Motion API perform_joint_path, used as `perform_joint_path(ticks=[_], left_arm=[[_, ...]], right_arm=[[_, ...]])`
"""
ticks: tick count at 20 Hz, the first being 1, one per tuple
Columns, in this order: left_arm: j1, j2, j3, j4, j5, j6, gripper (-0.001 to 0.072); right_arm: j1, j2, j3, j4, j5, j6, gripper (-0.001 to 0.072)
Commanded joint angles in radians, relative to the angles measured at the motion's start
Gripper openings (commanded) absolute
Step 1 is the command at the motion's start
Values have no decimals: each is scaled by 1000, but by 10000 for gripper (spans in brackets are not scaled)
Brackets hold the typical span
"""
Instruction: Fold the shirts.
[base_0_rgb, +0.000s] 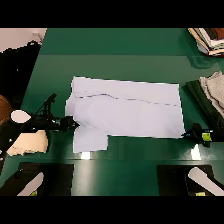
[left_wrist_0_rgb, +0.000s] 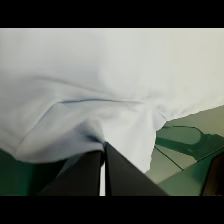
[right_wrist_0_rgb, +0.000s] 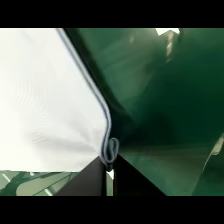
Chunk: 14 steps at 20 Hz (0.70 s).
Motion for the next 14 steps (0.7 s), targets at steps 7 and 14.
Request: perform_joint_path(ticks=[7, 14], left_arm=[[0, 265, 31, 297, -288, -167, 21], [0, 505, 49, 211, -593, -290, 22]], right_arm=[[0, 182, 150, 11, 189, -54, 16], [54, 386, 164, -74, 294, 29, 15]])
